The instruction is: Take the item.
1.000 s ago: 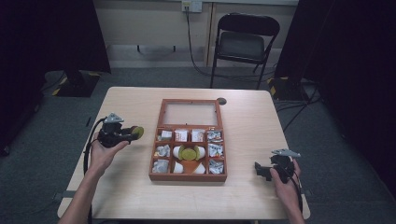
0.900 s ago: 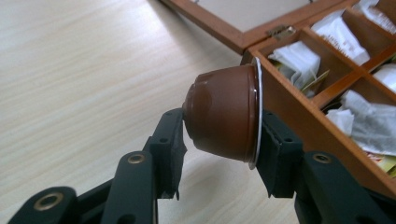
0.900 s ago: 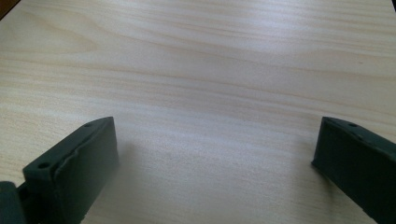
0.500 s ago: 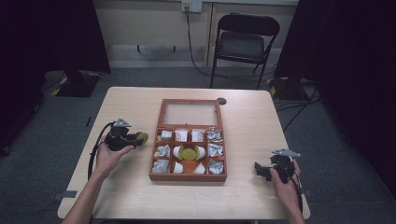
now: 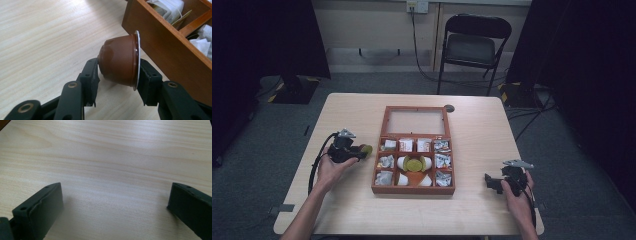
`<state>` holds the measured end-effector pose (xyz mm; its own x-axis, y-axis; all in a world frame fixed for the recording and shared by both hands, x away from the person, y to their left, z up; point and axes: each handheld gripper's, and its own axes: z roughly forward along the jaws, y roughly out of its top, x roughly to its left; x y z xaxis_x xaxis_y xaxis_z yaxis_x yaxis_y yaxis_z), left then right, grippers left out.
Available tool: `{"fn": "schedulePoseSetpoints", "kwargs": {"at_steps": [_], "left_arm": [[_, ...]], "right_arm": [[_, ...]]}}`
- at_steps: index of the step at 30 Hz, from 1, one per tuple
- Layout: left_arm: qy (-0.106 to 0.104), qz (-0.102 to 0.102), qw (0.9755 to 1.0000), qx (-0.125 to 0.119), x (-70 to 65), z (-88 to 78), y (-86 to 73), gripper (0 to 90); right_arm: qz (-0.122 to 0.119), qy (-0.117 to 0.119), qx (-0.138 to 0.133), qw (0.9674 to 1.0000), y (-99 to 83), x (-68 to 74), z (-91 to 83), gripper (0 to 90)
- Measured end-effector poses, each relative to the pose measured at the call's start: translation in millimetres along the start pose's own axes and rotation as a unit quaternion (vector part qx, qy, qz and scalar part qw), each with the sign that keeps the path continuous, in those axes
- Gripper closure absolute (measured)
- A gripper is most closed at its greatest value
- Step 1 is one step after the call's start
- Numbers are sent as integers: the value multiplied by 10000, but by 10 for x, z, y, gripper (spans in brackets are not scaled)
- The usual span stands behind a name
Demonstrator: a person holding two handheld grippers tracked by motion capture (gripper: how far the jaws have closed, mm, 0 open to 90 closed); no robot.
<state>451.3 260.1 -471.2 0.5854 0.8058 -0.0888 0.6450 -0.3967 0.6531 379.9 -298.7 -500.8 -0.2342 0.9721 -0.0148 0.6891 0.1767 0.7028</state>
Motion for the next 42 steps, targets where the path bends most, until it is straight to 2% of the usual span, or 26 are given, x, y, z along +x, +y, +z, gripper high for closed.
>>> {"fn": "schedulePoseSetpoints", "kwargs": {"at_steps": [6, 8, 13, 17, 25, 31, 38, 42], "left_arm": [[22, 21, 10000, 80, -12, 49, -7, 551], [9, -45, 10000, 38, -21, 59, -10, 549], [7, 19, 10000, 66, -25, 63, -6, 537], [1, -5, 10000, 64, -19, 66, -8, 509], [125, -57, 9999, 101, 3, 62, -1, 371], [208, -93, 9997, 96, 34, 48, -3, 306], [313, -148, 9994, -10, 83, -7, -6, 256], [274, -226, 9992, -170, 104, -57, -2, 228]], "right_arm": [[3, 0, 2, 10000, 0, 0, 0, 0], [1, -1, 1, 10000, 0, 0, 0, 0], [3, 0, 2, 10000, 0, 0, 0, 0], [1, -1, 1, 10000, 0, 0, 0, 0], [0, 0, 1, 10000, 0, 0, 0, 0], [4, 0, 3, 10000, 0, 0, 0, 0], [2, -1, 2, 10000, 0, 0, 0, 0], [2, -1, 2, 10000, 0, 0, 0, 0]]}}
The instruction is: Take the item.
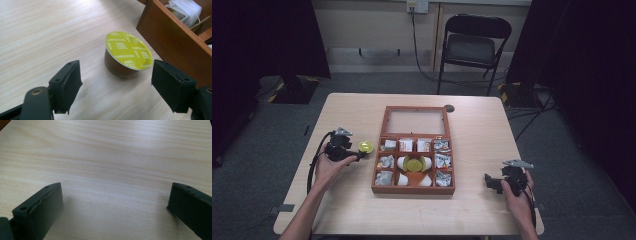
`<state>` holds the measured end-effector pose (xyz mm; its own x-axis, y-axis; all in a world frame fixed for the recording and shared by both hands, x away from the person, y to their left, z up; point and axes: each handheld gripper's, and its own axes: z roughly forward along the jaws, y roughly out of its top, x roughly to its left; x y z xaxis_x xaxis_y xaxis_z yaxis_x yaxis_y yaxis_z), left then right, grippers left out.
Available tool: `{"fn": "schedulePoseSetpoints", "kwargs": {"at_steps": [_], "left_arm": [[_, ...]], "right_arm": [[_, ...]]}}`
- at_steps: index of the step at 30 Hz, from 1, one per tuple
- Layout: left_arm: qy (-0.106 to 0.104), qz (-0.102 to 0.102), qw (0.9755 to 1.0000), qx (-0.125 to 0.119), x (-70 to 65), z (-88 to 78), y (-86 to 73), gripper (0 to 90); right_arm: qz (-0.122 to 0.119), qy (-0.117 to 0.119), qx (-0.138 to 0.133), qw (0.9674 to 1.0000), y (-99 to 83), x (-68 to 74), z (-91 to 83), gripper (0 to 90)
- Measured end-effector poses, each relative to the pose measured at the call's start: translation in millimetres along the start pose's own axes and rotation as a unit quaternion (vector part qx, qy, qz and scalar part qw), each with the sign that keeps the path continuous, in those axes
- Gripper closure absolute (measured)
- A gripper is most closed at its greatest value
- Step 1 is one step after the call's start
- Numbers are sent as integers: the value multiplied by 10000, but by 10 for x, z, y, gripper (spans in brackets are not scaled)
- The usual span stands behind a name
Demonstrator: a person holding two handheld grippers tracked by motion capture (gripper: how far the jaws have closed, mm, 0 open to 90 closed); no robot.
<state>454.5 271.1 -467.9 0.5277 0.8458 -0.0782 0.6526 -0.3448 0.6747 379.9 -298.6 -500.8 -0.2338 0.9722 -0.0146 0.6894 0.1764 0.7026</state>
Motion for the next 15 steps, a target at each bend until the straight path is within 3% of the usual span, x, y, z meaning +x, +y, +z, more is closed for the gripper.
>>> {"fn": "schedulePoseSetpoints", "kwargs": {"at_steps": [9, 15], "left_arm": [[-58, -66, 9996, -277, -36, -110, 32, 171], [-69, 86, 9997, -217, -98, -202, 17, 190]], "right_arm": [[-2, 1, -1, 10000, 0, 0, 0, 0], [1, 1, 1, 10000, 0, 0, 0, 0]]}}
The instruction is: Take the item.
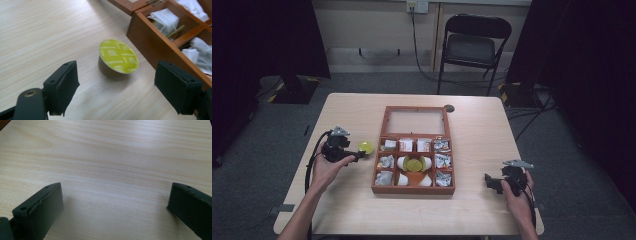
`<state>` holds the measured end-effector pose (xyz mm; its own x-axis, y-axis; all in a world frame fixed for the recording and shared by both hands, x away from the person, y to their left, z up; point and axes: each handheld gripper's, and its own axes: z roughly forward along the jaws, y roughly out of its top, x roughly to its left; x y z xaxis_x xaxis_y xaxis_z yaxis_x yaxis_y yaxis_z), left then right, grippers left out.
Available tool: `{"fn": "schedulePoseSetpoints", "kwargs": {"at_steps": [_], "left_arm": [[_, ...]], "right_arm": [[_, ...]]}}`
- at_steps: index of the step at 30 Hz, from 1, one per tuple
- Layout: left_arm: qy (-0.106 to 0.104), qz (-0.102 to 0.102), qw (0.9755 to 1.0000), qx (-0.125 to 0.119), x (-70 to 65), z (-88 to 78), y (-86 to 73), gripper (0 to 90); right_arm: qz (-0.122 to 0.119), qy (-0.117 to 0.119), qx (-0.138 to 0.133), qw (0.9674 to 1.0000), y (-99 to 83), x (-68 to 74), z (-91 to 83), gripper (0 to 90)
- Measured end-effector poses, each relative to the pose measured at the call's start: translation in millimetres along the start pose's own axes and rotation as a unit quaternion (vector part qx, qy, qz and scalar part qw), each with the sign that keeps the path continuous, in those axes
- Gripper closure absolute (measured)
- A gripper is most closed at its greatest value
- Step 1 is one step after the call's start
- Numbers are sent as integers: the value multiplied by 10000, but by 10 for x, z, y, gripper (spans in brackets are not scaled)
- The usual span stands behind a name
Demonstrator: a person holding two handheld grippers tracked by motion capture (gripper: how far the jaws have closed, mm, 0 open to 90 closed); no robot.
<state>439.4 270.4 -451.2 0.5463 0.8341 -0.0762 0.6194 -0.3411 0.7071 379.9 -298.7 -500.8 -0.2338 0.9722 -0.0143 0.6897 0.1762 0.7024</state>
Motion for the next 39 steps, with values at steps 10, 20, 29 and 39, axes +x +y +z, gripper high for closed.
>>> {"fn": "schedulePoseSetpoints", "kwargs": {"at_steps": [10, 20, 29, 39], "left_arm": [[165, 23, 9999, 21, 35, -251, -101, 215], [191, -159, 9997, -91, 63, -423, -309, 200], [443, -443, 9978, 237, 141, -445, -567, 165], [915, -610, 9923, 570, 319, -402, -852, 162]], "right_arm": [[1, 0, 0, 10000, 0, 0, 0, 0], [-1, 1, -1, 10000, 0, 0, 0, 0], [-1, 1, -1, 10000, 0, 0, 0, 0], [-4, 0, -2, 10000, -1, 0, 0, 0]]}}
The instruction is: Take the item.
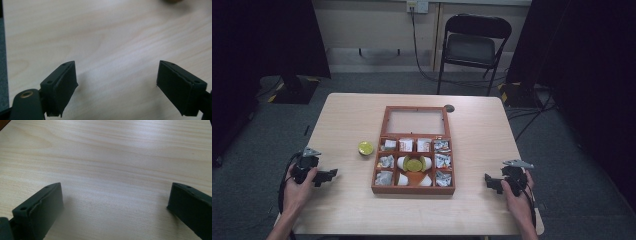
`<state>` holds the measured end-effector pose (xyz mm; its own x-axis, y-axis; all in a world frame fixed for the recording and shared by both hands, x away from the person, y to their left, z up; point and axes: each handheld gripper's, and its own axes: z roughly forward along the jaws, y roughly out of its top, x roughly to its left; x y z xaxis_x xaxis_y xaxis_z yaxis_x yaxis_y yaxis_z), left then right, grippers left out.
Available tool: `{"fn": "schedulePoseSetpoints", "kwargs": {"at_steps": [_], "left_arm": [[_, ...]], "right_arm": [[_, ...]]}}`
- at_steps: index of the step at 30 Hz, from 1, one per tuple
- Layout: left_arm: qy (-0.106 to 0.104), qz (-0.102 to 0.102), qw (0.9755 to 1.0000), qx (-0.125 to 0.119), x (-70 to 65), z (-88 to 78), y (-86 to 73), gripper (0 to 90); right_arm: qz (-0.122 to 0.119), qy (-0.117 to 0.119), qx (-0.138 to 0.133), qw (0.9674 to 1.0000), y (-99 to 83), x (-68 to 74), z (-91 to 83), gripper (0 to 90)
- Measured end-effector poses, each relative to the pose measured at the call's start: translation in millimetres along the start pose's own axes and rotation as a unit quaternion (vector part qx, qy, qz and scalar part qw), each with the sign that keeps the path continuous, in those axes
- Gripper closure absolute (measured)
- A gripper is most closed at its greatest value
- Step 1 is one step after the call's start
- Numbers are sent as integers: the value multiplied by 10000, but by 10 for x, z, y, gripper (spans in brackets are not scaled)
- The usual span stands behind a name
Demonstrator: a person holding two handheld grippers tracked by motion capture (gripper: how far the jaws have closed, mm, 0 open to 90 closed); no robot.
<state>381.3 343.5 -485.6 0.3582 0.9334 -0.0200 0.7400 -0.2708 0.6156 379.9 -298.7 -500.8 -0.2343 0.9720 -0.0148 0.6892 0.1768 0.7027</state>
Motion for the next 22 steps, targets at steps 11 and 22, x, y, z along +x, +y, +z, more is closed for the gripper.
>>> {"fn": "schedulePoseSetpoints", "kwargs": {"at_steps": [11, 22], "left_arm": [[215, -229, 9980, -557, 59, 79, -186, 71], [341, -376, 9968, -610, 65, 97, -219, 0]], "right_arm": [[3, 0, 0, 10000, 0, 0, 0, 0], [8, 0, 2, 10000, 0, 1, 0, 0]]}}
